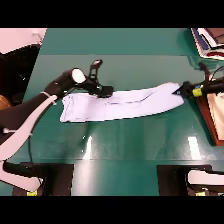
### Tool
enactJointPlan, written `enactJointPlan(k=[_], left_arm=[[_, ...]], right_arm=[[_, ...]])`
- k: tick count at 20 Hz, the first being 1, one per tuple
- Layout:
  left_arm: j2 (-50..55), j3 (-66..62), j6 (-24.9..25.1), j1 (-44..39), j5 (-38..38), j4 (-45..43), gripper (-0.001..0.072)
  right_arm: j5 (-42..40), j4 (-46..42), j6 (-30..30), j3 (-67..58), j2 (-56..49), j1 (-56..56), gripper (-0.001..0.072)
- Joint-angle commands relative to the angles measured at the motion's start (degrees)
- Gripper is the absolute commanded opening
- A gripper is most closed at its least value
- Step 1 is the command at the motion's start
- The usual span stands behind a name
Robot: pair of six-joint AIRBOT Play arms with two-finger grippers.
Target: Fold the shirts.
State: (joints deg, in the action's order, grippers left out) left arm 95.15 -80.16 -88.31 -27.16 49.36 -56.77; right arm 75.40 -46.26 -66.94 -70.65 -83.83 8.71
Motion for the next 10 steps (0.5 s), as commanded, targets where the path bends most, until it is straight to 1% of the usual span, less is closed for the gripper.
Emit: enactJointPlan(k=[1,2,6,10], left_arm=[[6.2,-5.8,-0.2,-3.7,0.9,0.4,0.0025],[7.4,-7.1,-0.2,-4.4,1.2,0.4,0.0025],[10.6,-9.6,-0.2,-6.4,0.6,1.3,0.0026],[11.2,-9.6,-0.2,-7.5,-1.8,1.9,0.0025]], right_arm=[[2.9,0.4,-4.8,-8.5,5.3,-5.0,0.0016],[3.3,0.7,-5.8,-11.3,5.8,-7.7,0.0016],[2.5,5.3,-6.4,-19.0,6.0,-16.5,0.0016],[1.4,6.3,-6.6,-22.1,6.0,-22.7,0.0016]])
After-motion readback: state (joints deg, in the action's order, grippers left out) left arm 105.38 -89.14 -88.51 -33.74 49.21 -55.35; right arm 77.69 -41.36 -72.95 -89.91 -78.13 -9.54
